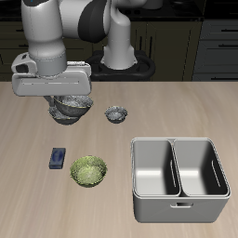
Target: Stack middle-sized black bowl on the green bowl
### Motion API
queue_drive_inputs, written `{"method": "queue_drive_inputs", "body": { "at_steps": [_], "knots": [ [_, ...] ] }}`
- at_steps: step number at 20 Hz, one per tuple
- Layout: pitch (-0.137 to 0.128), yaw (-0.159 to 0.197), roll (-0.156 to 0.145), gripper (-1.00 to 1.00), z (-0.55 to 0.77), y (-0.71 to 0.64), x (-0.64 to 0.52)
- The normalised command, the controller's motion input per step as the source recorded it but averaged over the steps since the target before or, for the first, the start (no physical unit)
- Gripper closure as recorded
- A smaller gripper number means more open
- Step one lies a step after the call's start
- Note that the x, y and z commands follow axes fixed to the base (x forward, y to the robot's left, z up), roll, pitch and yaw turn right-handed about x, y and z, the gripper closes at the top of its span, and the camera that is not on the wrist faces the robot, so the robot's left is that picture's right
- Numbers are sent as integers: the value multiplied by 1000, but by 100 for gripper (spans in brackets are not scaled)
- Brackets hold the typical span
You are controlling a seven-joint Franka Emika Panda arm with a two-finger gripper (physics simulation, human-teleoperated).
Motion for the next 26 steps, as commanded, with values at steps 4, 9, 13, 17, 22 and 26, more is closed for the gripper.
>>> {"method": "queue_drive_inputs", "body": {
  "at_steps": [4, 9, 13, 17, 22, 26],
  "knots": [
    [-8, -8, 10, 100, 34, 2, 176],
    [-16, -22, 8, 100, -15, -54, 243],
    [-27, -2, 32, 100, -47, 119, 169],
    [6, -19, 23, 100, -118, 87, 178],
    [6, -12, 21, 100, -157, 134, 34],
    [10, -6, -1, 100, -161, 29, 10]
  ]
}}
